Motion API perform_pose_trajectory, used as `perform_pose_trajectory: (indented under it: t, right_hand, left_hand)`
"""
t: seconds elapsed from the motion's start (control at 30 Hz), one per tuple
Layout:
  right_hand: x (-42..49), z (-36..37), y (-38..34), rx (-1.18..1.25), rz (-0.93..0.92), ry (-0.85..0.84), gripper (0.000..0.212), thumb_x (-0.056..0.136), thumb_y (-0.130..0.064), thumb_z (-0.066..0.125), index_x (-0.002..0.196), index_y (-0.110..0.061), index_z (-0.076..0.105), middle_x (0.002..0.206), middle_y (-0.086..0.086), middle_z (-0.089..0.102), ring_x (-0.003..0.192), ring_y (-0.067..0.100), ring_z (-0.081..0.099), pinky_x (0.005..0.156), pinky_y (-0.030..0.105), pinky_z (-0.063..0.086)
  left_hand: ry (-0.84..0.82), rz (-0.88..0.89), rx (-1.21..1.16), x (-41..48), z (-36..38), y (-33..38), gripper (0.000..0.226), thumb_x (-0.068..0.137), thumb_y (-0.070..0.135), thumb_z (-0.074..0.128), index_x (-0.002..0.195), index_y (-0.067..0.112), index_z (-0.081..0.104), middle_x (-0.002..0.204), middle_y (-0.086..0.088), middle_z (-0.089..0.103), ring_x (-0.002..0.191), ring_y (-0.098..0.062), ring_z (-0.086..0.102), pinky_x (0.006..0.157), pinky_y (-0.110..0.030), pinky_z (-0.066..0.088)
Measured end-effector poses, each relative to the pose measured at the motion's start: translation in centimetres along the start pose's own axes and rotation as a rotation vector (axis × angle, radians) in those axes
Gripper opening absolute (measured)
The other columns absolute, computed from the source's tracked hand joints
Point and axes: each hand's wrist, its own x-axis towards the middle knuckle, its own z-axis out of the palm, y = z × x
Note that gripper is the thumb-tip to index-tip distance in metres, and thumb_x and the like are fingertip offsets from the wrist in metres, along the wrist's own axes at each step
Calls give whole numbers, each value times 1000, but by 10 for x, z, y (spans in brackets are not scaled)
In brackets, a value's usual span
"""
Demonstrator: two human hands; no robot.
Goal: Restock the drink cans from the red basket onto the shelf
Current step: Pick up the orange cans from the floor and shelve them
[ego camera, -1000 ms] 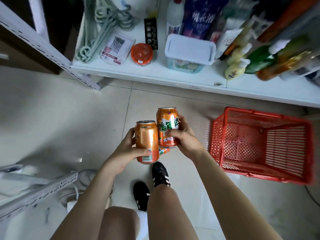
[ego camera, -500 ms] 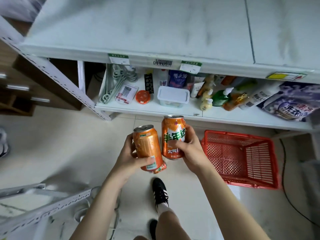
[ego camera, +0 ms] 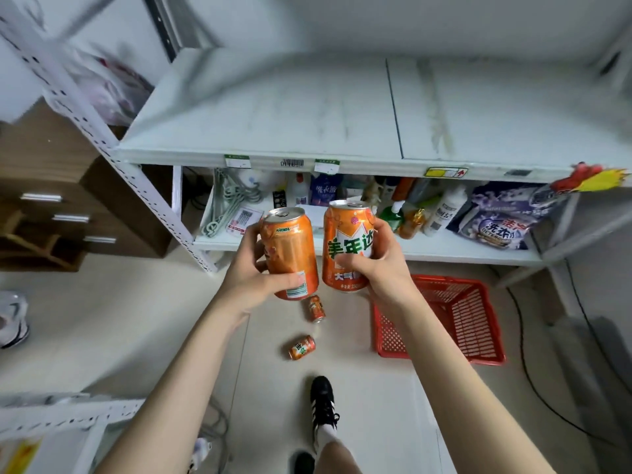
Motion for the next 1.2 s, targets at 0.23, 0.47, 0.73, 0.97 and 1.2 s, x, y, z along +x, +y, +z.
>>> perform_pose_trajectory:
  t: [0.23, 0.47, 0.73, 0.97, 1.2]
  right_hand:
    - [-44, -31, -69, -14, -134, 89, 82, 47, -19, 84, 122, -20, 50, 115, 14, 66, 107, 34, 65, 89, 53, 55]
    - [-68, -84, -139, -29, -237, 175, 93, 46, -18, 86, 130, -16, 47, 119, 13, 64, 108, 32, 65, 92, 58, 52]
    - [-72, -149, -237, -105, -356, 175, 83, 57, -12, 88, 128, -21, 48, 116, 5, 67, 106, 25, 67, 92, 52, 54]
    - [-36, -186, -329, -112, -498, 108, 87, 49, -19, 88, 127, -19, 50, 117, 6, 67, 107, 25, 66, 94, 51, 53]
    - [21, -199, -408, -49, -604, 67, 86, 53, -5, 86, 130, -16, 49, 116, 7, 68, 102, 22, 69, 82, 39, 58]
  left_hand:
    - [-96, 158, 37, -25, 47, 72, 89, 36, 29, 86, 116, 42, 49, 115, 8, 66, 101, -11, 68, 83, -32, 57]
    - [-184, 323, 80, -19, 110, 139, 83, 38, 29, 86, 113, 37, 52, 108, 7, 68, 96, -17, 69, 67, -31, 57]
    - [-205, 533, 111, 10, 181, 223, 84, 46, 20, 89, 116, 43, 50, 116, 8, 64, 102, -15, 67, 74, -26, 56]
    - [-193, 684, 138, 41, 222, 309, 91, 41, 32, 91, 120, 45, 49, 123, 11, 61, 107, -12, 63, 72, -20, 55]
    - [-192, 775, 214, 97, 239, 398, 88, 38, 35, 90, 116, 44, 50, 120, 6, 62, 103, -12, 66, 75, -25, 57]
